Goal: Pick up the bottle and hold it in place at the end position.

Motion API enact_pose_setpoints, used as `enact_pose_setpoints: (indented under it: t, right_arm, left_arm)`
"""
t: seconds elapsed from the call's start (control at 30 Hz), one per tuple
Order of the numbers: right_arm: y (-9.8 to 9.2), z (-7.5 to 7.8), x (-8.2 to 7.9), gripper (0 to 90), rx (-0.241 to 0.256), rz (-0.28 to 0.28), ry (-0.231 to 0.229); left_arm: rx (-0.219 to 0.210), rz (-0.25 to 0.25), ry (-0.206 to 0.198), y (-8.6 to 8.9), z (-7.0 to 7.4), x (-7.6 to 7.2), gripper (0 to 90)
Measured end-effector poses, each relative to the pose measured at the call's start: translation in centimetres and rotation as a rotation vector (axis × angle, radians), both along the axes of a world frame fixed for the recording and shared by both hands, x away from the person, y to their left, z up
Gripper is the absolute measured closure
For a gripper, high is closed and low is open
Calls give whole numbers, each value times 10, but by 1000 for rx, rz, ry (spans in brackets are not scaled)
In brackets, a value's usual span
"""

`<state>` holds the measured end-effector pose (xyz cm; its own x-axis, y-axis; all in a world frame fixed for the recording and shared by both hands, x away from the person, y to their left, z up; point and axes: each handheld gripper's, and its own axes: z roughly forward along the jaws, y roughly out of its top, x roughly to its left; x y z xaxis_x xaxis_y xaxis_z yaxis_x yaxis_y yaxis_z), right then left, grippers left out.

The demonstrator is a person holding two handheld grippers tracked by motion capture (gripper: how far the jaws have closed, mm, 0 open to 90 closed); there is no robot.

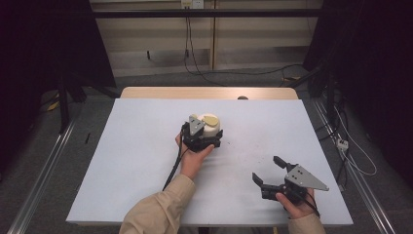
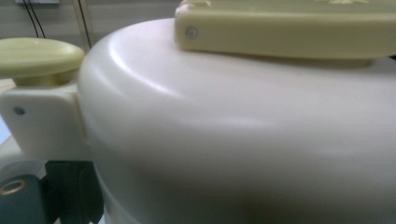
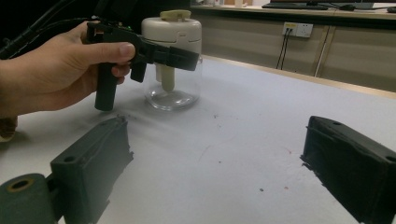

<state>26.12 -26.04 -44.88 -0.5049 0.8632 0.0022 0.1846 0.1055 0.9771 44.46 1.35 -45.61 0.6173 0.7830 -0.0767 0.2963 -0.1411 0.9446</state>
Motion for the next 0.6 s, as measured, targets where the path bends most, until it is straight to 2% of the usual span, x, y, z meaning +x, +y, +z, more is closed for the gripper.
enact_pose_setpoints:
  t: [0.33,0.47,0.6]
  right_arm:
    - [1,-2,4,59,18,-8,18]
    - [3,-3,6,61,7,0,27]
    - [3,-3,7,61,3,4,30]
  left_arm:
    - [-10,-8,-6,2,-2,-1,53]
    - [-3,-10,-11,2,-3,-1,52]
    - [-15,-5,-16,2,-4,-1,52]
